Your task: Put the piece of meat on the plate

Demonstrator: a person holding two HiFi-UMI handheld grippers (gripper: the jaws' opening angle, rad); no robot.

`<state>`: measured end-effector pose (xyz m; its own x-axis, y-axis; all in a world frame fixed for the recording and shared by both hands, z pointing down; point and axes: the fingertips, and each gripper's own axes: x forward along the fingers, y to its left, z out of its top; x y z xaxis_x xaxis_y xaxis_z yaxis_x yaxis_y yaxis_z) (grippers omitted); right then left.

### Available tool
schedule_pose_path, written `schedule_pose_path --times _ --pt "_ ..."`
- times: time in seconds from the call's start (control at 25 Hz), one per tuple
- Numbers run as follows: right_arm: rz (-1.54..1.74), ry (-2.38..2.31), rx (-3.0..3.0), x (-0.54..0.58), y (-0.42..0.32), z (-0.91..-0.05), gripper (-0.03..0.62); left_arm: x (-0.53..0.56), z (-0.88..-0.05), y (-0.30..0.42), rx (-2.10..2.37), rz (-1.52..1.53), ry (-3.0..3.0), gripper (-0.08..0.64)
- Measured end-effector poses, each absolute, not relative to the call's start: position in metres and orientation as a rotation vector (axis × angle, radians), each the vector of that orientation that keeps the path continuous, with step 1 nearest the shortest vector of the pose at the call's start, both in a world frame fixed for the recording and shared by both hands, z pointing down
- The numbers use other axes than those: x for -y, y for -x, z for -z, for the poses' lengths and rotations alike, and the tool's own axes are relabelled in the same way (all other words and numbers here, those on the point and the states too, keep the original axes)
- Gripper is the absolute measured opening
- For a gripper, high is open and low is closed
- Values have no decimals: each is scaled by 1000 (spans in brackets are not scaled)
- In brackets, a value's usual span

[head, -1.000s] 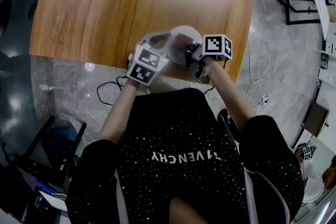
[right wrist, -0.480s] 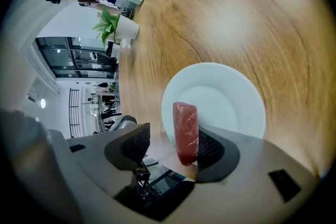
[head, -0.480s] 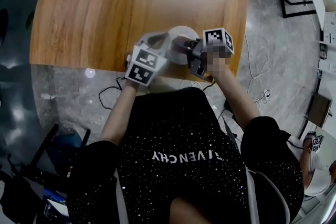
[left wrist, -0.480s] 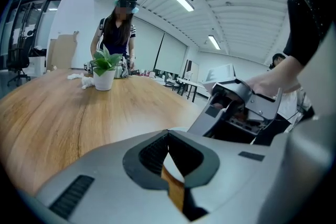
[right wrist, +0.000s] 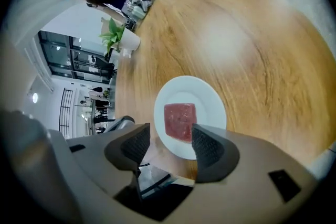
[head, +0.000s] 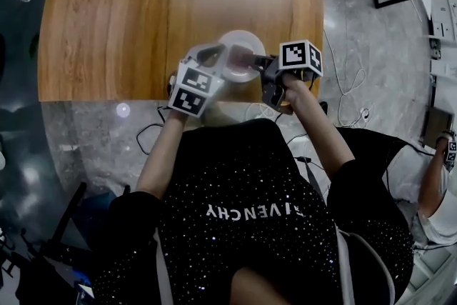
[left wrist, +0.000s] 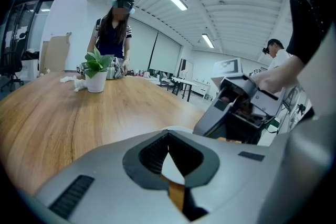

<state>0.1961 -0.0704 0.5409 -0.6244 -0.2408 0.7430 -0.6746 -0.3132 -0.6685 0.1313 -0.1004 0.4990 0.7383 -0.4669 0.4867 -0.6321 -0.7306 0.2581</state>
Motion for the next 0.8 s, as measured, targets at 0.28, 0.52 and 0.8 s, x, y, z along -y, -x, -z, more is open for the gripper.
schedule_pose_path --times 0.28,0.52,0.8 --pt "-1548 -1424 1999 97 -212 -473 236 97 -491 -139 853 -541 -2535 9" --pt "-1254 -1547 2436 96 -213 -404 235 95 -465 -153 855 -451 -2523 9" --pt "-380 -1749 2376 62 -228 -381 25 89 -426 -141 941 -408 -2589 9"
